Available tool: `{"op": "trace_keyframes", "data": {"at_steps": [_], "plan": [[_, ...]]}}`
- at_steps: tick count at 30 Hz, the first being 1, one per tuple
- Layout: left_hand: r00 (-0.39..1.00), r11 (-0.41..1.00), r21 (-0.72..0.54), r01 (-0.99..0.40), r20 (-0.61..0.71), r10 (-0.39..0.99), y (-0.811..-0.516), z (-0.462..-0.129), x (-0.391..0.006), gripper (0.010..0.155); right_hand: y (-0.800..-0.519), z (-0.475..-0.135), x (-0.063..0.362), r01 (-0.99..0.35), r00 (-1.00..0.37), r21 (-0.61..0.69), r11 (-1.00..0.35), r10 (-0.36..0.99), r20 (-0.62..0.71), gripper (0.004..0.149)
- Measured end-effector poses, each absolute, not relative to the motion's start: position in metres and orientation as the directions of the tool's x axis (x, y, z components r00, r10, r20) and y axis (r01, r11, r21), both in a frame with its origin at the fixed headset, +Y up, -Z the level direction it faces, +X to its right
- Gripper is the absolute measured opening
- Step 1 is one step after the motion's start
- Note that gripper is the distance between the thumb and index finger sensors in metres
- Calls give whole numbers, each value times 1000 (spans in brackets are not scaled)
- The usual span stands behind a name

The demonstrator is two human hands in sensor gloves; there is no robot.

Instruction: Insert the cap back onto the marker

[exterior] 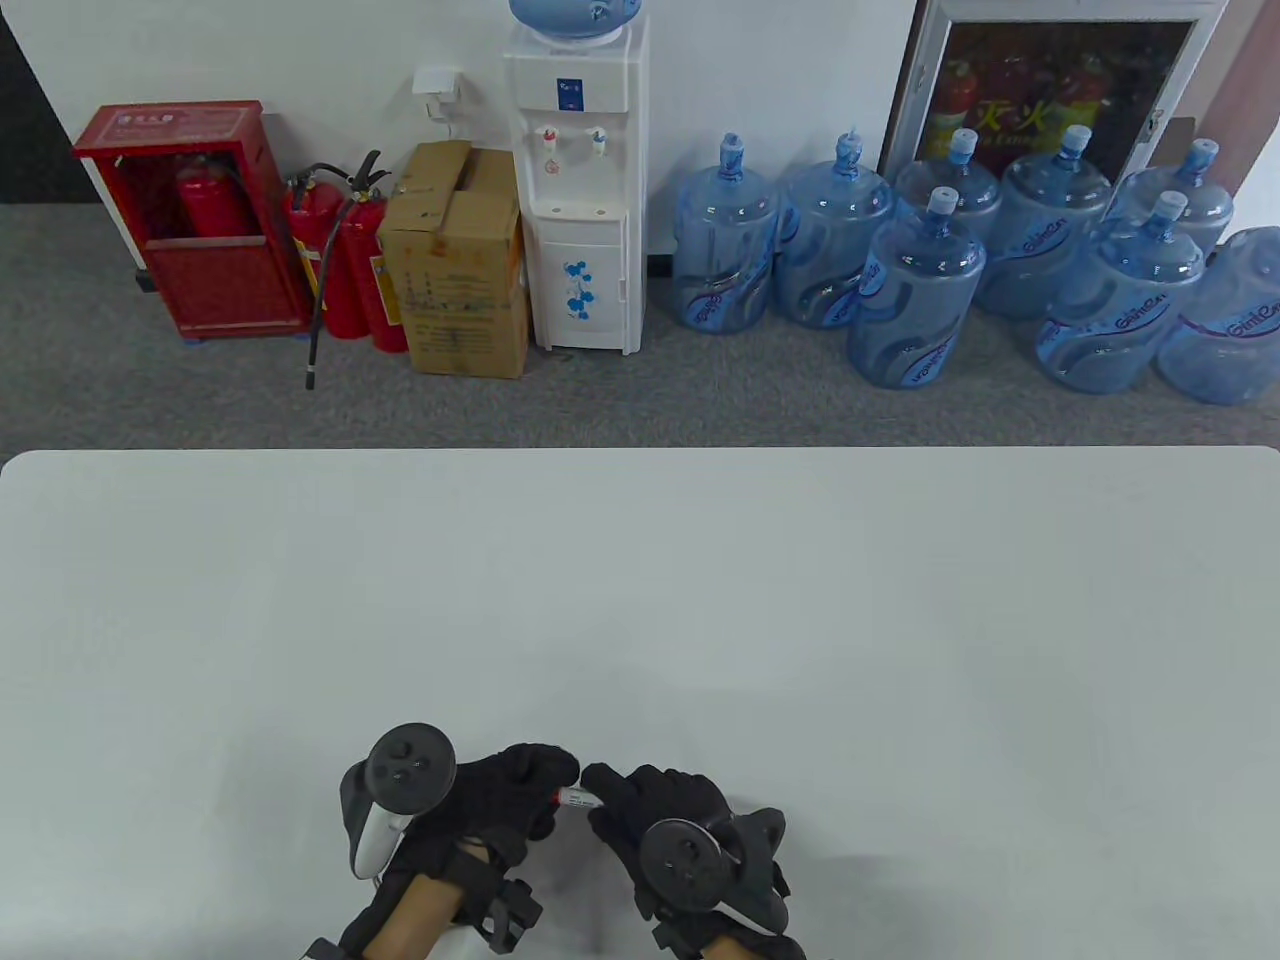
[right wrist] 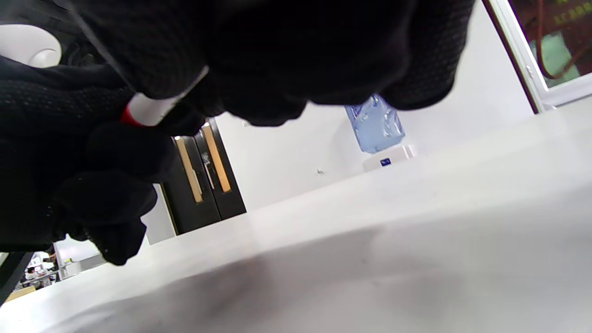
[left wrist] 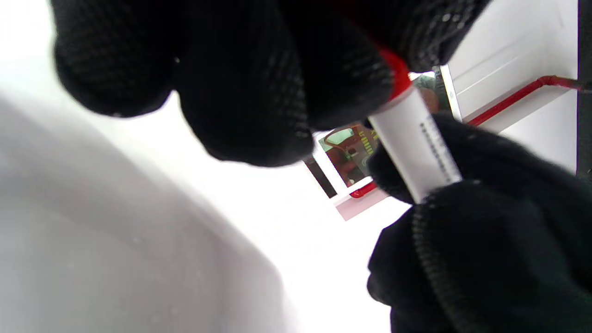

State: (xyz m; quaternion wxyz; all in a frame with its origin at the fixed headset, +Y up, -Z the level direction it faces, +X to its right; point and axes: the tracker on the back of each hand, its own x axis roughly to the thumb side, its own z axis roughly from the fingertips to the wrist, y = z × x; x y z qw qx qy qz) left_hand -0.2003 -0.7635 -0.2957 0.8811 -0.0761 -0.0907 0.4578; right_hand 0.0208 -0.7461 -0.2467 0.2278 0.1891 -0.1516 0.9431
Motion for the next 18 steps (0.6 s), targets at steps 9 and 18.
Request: {"op": "trace_keyframes", "data": {"at_steps": [9,18], "plan": [[483,442,-286,-850,-86,872,-771,-292,-203,43,-733,-241,19,-535,-763,-225,-814,352,542,45],[533,533,-128,-836,41,845,-754,-280,-191,41,-733,-246,28,-580,-750,-141,-803,458,478,47]]}}
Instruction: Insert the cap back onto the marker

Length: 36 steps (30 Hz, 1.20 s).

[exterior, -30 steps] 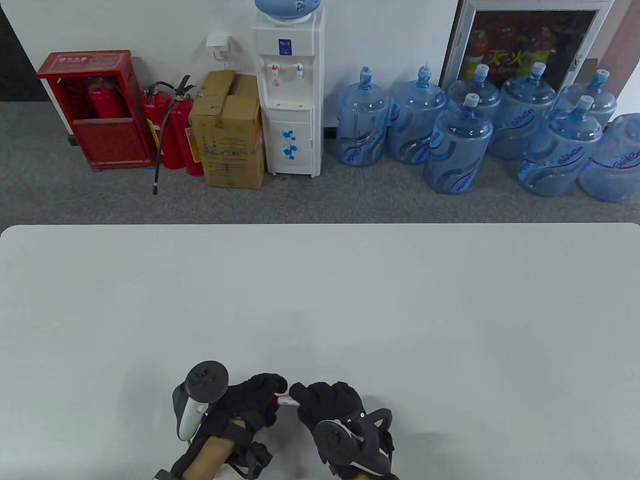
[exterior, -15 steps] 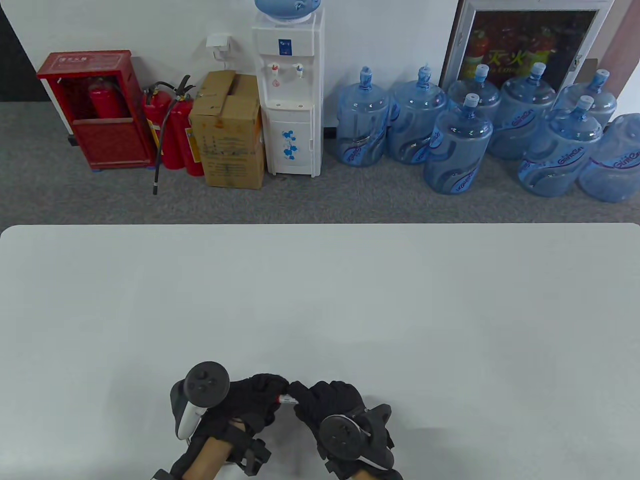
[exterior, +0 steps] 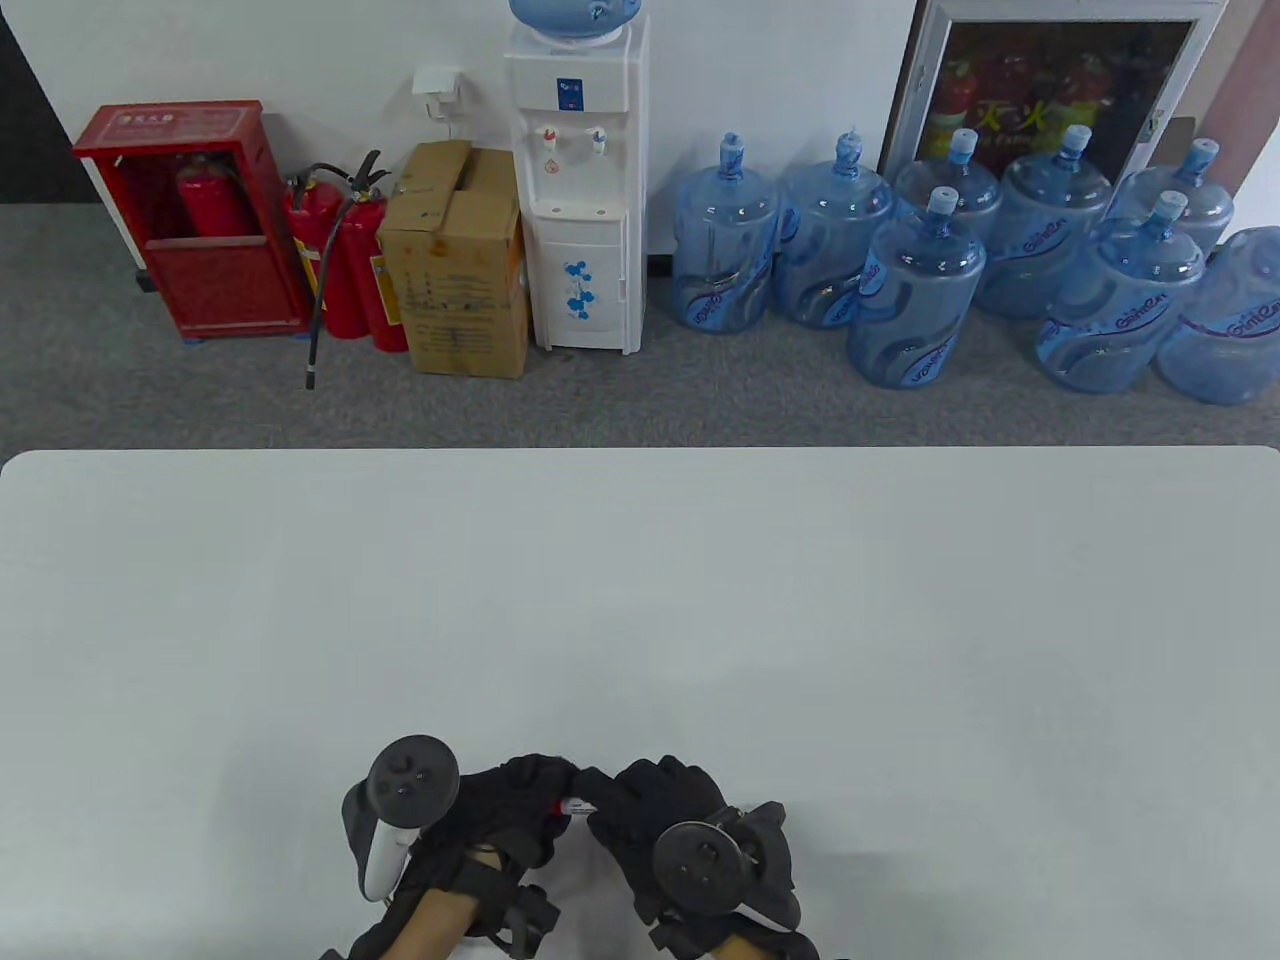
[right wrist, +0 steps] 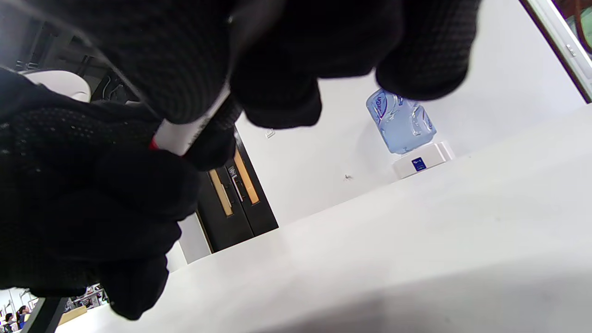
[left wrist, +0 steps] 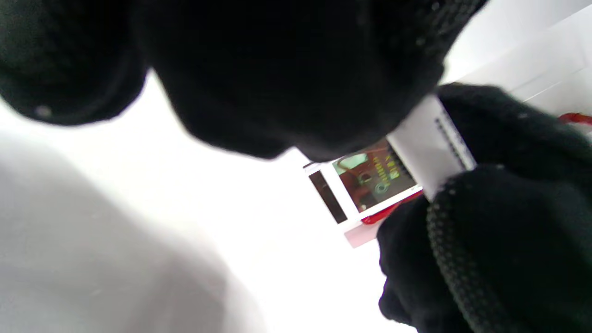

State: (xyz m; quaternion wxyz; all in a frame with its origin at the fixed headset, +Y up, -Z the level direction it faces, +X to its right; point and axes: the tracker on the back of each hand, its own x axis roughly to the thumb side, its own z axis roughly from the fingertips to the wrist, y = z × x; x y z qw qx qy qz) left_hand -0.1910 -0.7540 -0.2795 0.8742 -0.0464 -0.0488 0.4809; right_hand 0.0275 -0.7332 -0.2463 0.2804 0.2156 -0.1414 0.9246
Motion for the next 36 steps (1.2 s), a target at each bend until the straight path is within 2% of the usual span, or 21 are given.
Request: {"op": "trace_keyframes", "data": {"at_steps": [3,5,8,9,11,14,17,18,20,21,23,25,28,30,32,33,35,36], "plan": [[610,625,-79,-777,155,777,-742,-275,-185,43,-735,-249,31,-627,-719,-77,-775,538,439,48],[609,623,-6,-782,201,767,-734,-269,-180,43,-735,-252,32,-673,-691,-23,-739,618,375,49],[692,715,70,-695,336,639,-722,-263,-172,42,-742,-256,34,-758,-594,145,-635,766,246,52],[704,737,57,-673,352,617,-721,-264,-171,43,-744,-255,34,-761,-586,157,-629,771,248,52],[710,752,-1,-659,331,622,-726,-266,-170,43,-746,-253,33,-722,-644,92,-685,715,271,53],[637,664,-91,-742,213,741,-737,-275,-181,45,-744,-252,25,-660,-698,49,-749,636,328,53],[551,546,-179,-819,22,834,-753,-280,-192,46,-737,-246,13,-459,-796,-70,-886,375,476,53],[523,499,-240,-833,-45,851,-760,-281,-193,46,-733,-239,11,-347,-830,-218,-912,192,523,53],[450,403,-276,-872,-133,883,-768,-281,-195,46,-729,-233,8,-259,-840,-325,-910,46,540,53],[400,347,-274,-897,-166,901,-770,-281,-195,46,-729,-231,8,-277,-841,-330,-902,62,537,52],[379,327,-277,-904,-161,911,-770,-282,-197,46,-728,-230,9,-277,-849,-350,-895,58,525,52],[435,401,-270,-875,-80,897,-765,-284,-196,46,-728,-230,11,-230,-868,-383,-895,10,496,51],[588,600,-223,-769,123,799,-754,-283,-190,46,-729,-232,12,-199,-881,-384,-902,-7,473,51],[638,660,-162,-733,174,751,-747,-280,-189,47,-729,-234,15,-195,-895,-362,-912,16,445,51],[730,754,-36,-656,225,646,-740,-278,-191,47,-728,-237,20,-220,-906,-347,-912,60,418,50],[818,825,85,-558,222,530,-737,-276,-195,49,-726,-239,27,-215,-919,-360,-908,64,389,50],[931,903,244,-355,182,317,-734,-274,-204,56,-723,-244,41,-207,-944,-384,-900,81,319,50],[957,922,273,-276,168,237,-733,-275,-207,60,-722,-247,48,-196,-957,-385,-902,91,274,50]]}}
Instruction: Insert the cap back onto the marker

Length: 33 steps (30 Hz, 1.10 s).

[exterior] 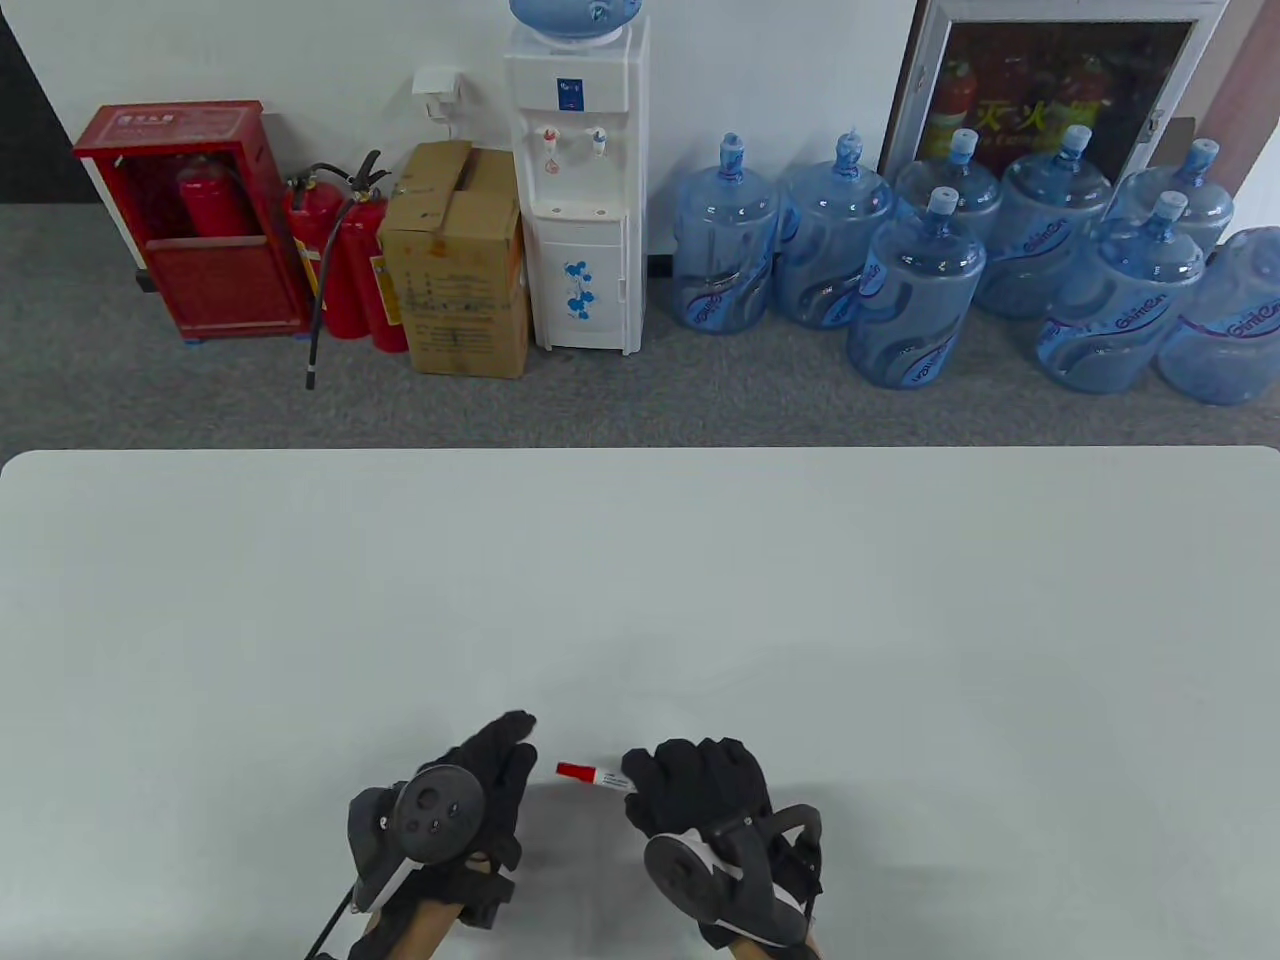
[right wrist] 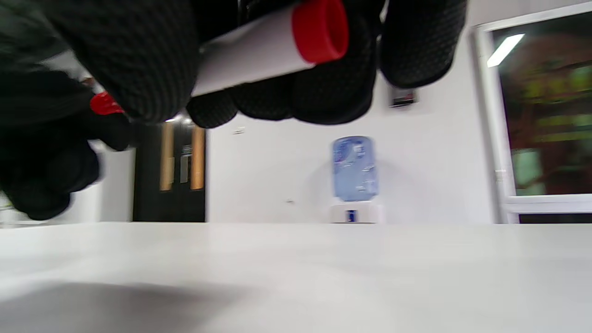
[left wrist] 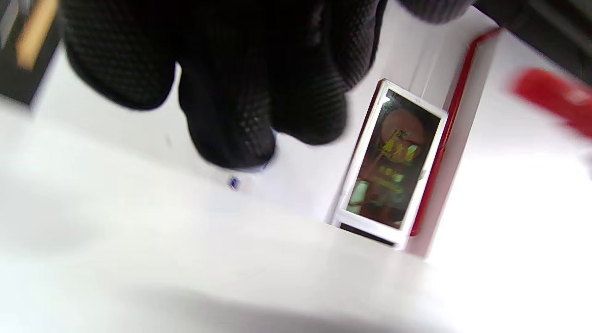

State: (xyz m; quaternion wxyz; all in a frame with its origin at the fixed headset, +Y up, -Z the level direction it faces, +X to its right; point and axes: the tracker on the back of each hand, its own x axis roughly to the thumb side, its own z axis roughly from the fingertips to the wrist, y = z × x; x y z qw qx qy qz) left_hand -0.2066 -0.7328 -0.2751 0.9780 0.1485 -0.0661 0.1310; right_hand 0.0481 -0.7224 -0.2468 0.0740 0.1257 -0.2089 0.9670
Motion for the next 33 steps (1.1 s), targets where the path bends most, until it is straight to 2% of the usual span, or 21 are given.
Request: {"op": "trace_keyframes", "data": {"at_steps": [2,5,8,14,21,33], "plan": [[993,947,312,-80,110,47,-733,-277,-216,67,-722,-255,72,-154,-986,-349,-924,121,114,49],[994,955,293,55,73,-80,-735,-281,-225,72,-723,-264,106,-154,-981,-318,-936,183,-66,50],[989,955,268,125,45,-142,-736,-283,-230,77,-724,-269,134,-144,-953,-292,-945,213,-217,52],[969,954,179,240,8,-246,-743,-288,-238,81,-732,-275,177,-80,-883,-162,-984,145,-446,55],[968,959,130,251,-19,-250,-746,-292,-245,82,-740,-274,211,-35,-805,-147,-988,115,-582,55],[974,971,87,222,-54,-218,-746,-292,-249,82,-758,-278,224,-24,-761,-9,-1000,24,-648,54]]}}
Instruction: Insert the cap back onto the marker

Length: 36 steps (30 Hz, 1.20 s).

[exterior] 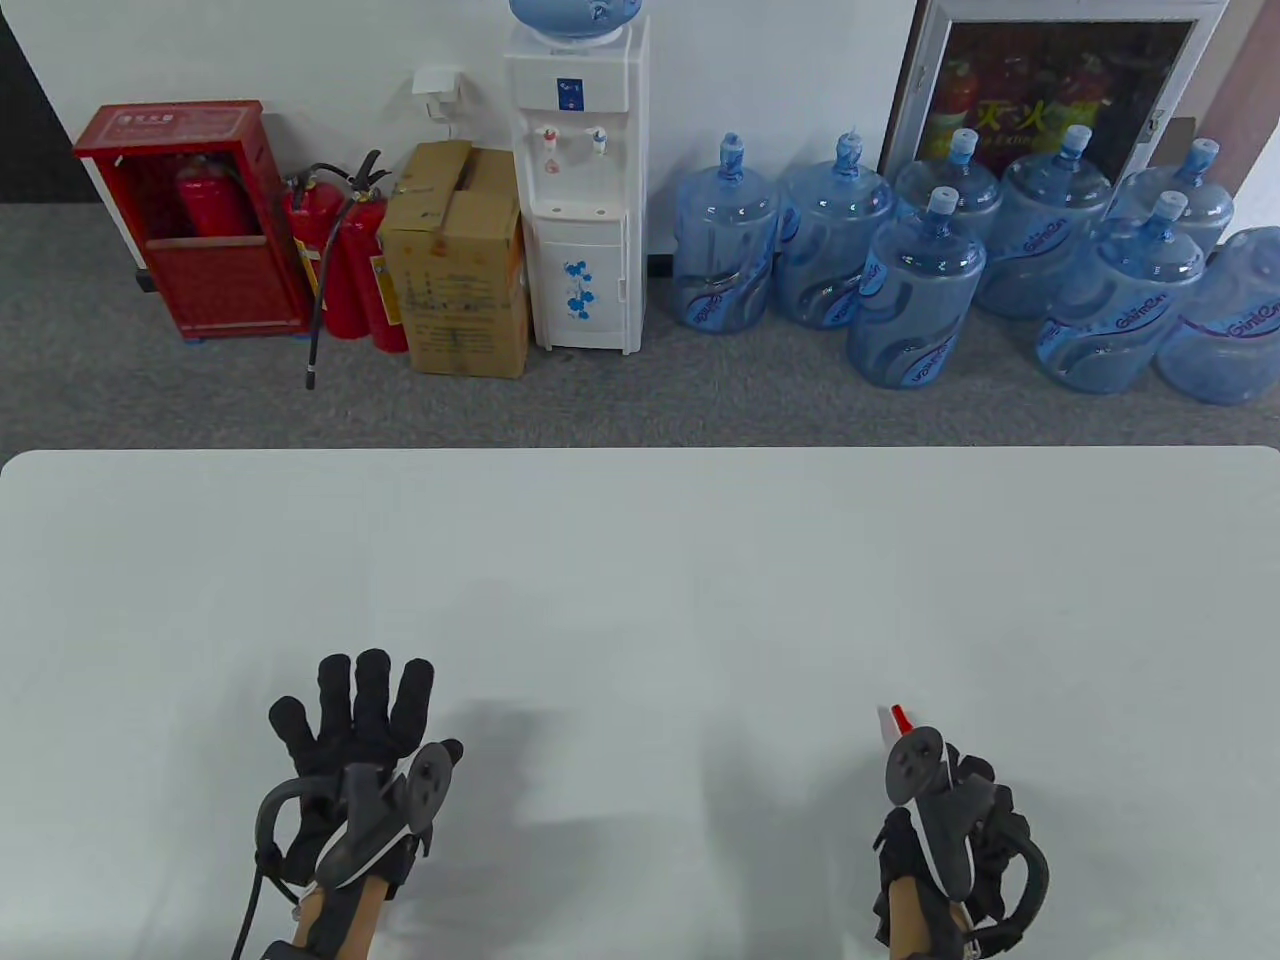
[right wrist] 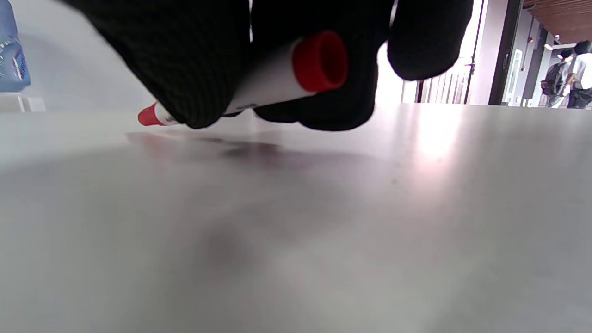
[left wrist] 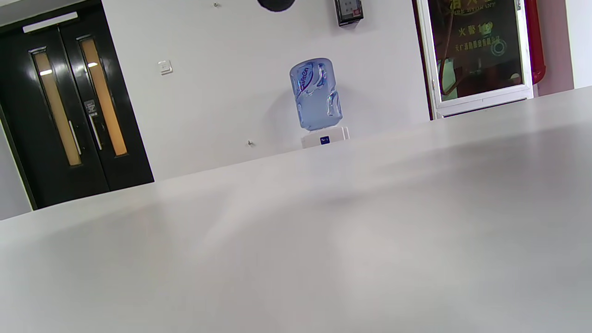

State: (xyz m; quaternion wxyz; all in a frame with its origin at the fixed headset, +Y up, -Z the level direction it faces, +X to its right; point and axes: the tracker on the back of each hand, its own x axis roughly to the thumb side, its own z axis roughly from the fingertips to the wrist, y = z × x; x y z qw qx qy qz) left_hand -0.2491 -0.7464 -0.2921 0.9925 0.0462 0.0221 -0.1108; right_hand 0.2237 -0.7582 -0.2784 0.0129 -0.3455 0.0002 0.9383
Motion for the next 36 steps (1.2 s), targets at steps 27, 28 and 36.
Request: {"op": "trace_keyframes", "data": {"at_steps": [27,28,36], "plan": [[979,979,56,198,-67,-194,-747,-293,-249,83,-762,-278,232,-60,-719,48,-997,10,-695,56],[979,979,56,198,-67,-194,-747,-293,-249,83,-763,-278,232,-61,-720,49,-997,10,-694,56],[981,981,50,186,-59,-182,-748,-293,-248,84,-763,-278,232,-66,-722,62,-996,5,-692,57]]}}
